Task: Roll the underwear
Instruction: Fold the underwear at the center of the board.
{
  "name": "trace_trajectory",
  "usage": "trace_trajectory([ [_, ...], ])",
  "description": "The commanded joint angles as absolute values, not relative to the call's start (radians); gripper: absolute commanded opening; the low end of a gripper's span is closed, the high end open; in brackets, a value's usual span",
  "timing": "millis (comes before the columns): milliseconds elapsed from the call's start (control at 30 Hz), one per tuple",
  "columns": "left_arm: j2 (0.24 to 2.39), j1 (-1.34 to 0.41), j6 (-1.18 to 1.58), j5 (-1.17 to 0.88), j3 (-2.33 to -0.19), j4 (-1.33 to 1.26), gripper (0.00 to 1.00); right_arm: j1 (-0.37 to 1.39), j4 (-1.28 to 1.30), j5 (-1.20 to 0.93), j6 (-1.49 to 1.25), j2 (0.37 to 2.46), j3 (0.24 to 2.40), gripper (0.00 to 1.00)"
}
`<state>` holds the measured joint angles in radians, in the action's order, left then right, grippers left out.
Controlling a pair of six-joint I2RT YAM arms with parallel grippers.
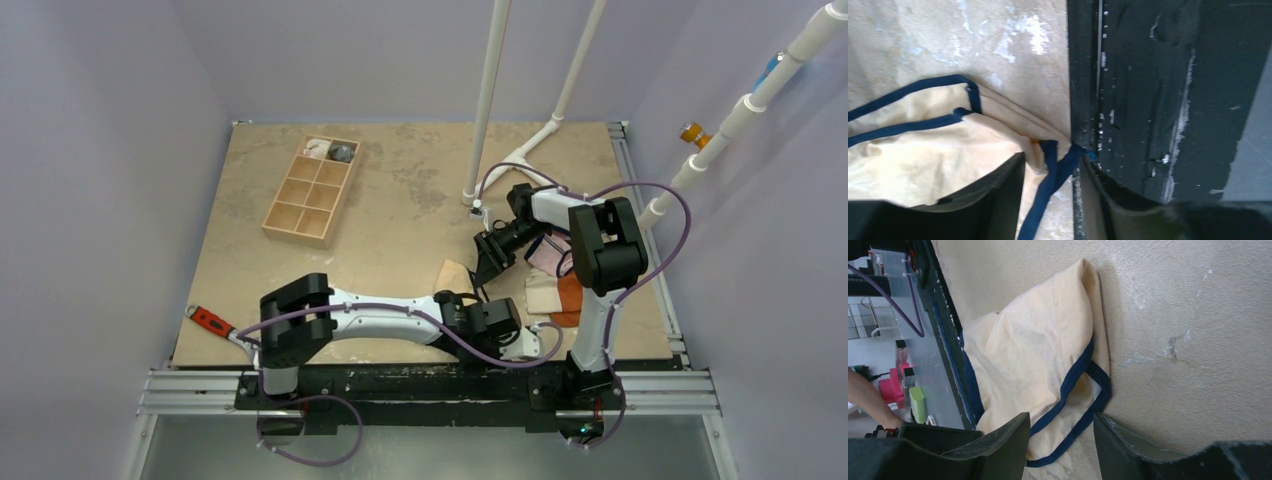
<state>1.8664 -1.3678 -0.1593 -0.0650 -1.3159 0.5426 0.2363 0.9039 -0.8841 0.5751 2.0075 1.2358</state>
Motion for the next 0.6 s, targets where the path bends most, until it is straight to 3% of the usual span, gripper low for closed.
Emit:
trace_trajectory([
  [0, 1.864, -1.383, -0.129, -0.168, -1.313, 0.555, 0.62, 0.238, 0.846, -0.825, 0.588, 1.997, 1.233, 0.51],
  [100, 1.879, -1.384, -0.135, -0.182, -1.316, 0.557, 0.69, 0.237, 0.848, -0.821, 0.589, 1.997, 1.233, 0.50],
  [567, 1.917, -1.297, -0.163, -0.348, -1.322, 0.568, 0.76, 0.229, 0.868, -0.776, 0.593, 1.898, 1.248, 0.51],
])
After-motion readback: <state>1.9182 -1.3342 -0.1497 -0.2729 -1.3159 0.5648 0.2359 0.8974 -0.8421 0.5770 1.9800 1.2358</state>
